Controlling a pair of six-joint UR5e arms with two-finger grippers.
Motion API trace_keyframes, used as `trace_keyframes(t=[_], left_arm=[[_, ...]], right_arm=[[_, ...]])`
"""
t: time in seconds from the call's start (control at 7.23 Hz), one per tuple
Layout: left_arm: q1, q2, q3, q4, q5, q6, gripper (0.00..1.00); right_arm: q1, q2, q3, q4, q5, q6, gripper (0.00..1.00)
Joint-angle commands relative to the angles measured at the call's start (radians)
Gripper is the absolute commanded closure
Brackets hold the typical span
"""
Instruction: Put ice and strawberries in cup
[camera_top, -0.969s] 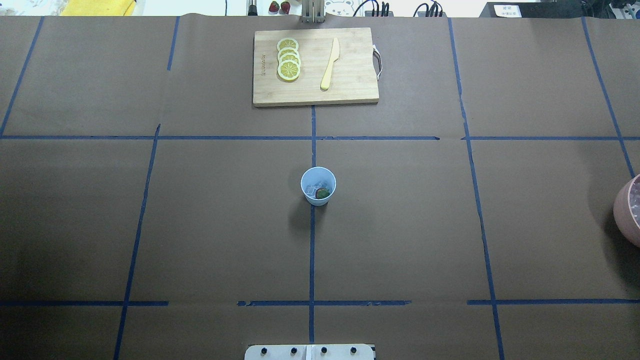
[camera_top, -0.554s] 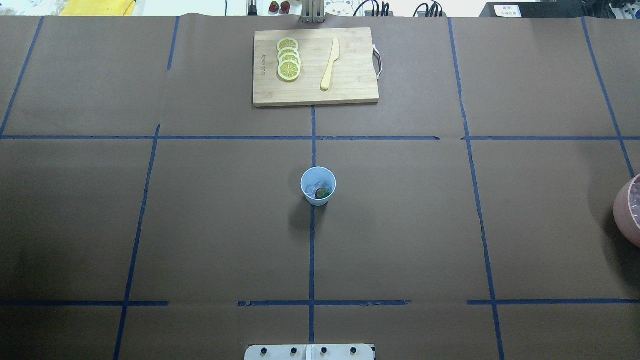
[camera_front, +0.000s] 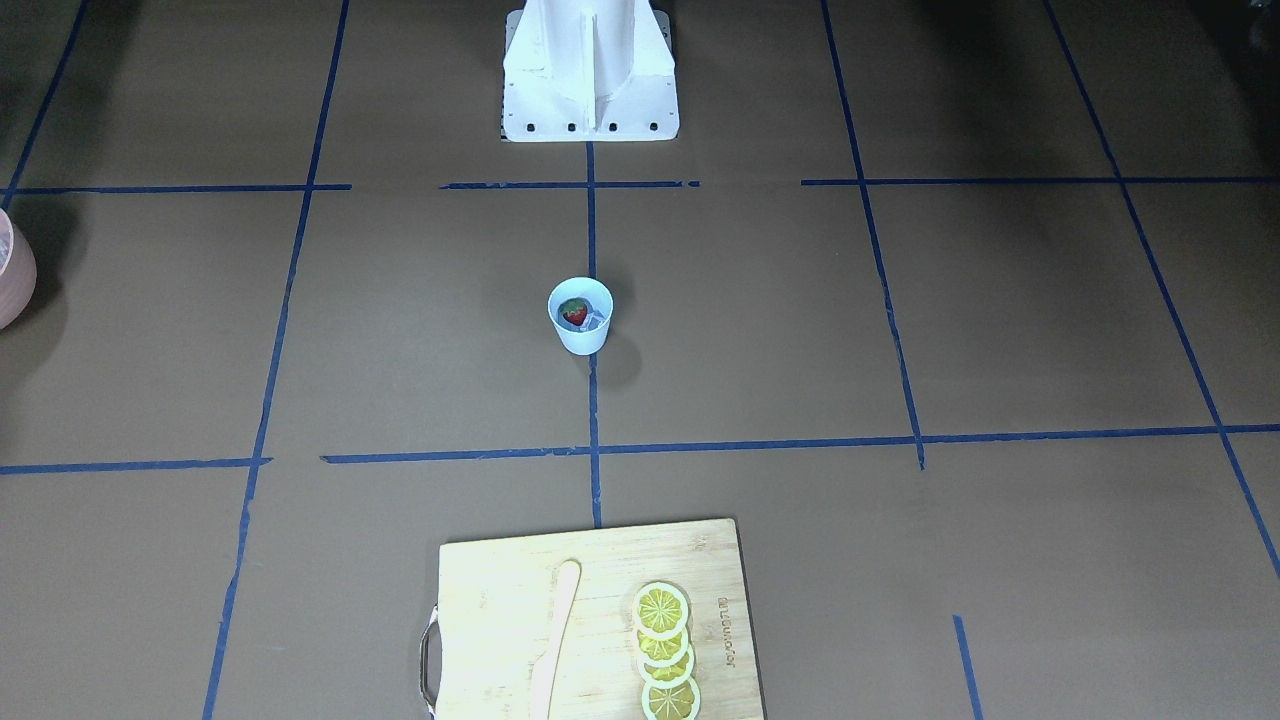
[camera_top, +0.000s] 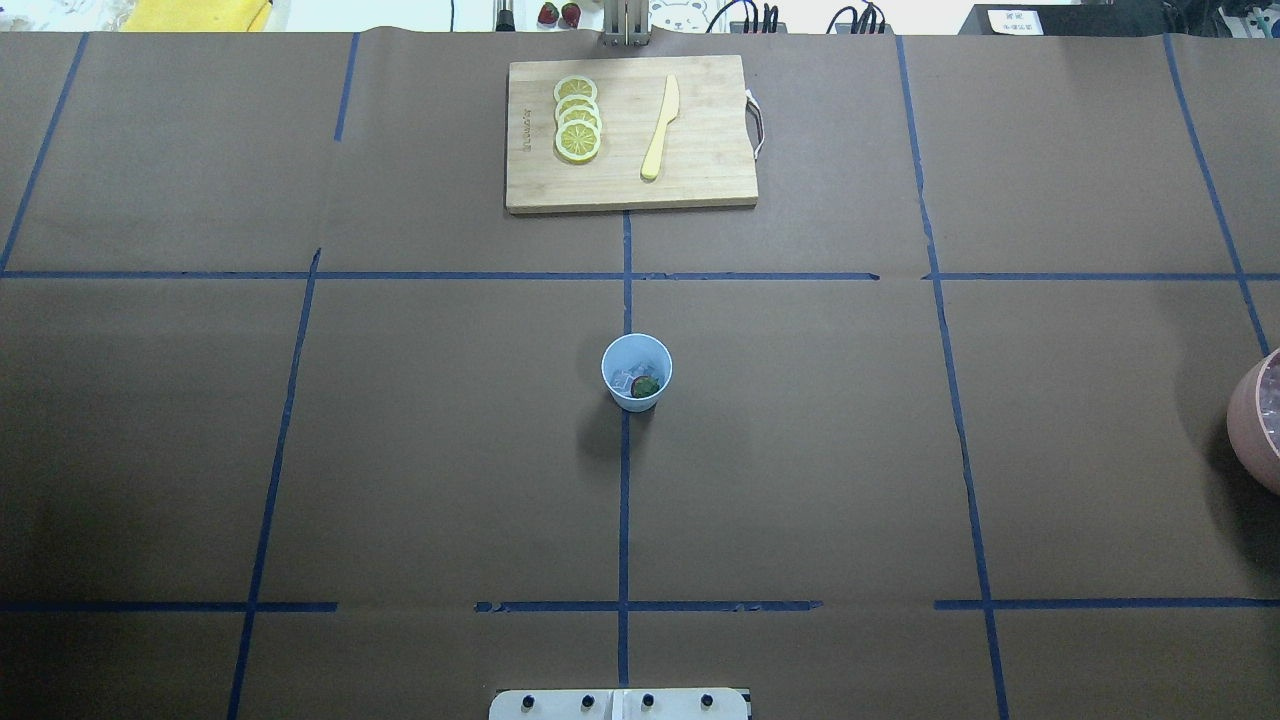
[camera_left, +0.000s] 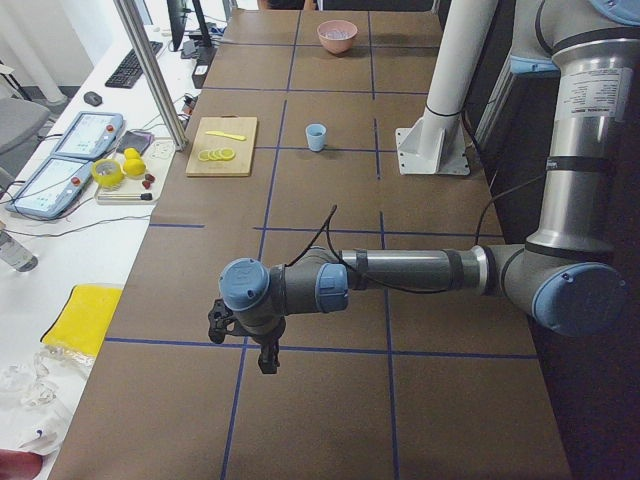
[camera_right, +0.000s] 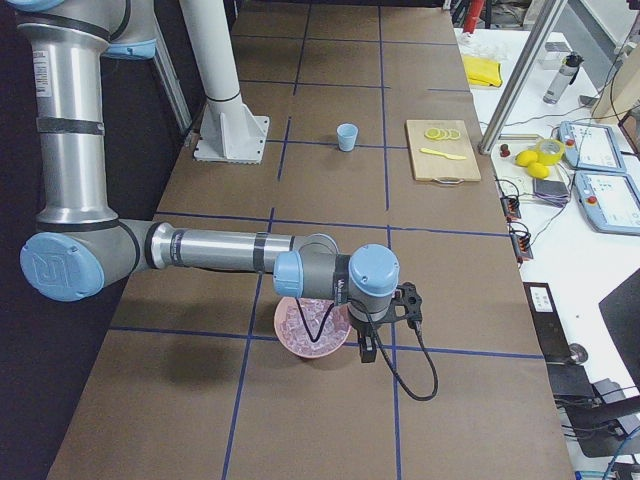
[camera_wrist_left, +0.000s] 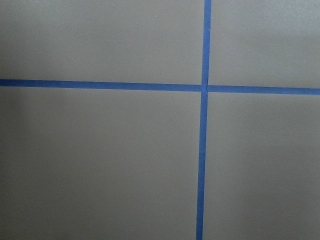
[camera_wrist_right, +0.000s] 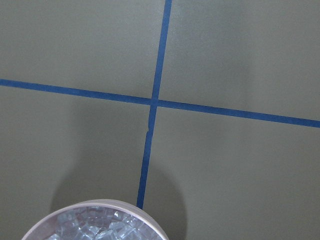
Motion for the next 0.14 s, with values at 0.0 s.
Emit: trace_keyframes(t=[0.0], left_arm=[[0.000, -0.001, 0.000, 0.000, 0.000, 0.000, 0.00]], right_arm=[[0.000, 0.001, 0.001, 0.000, 0.000, 0.000, 0.00]])
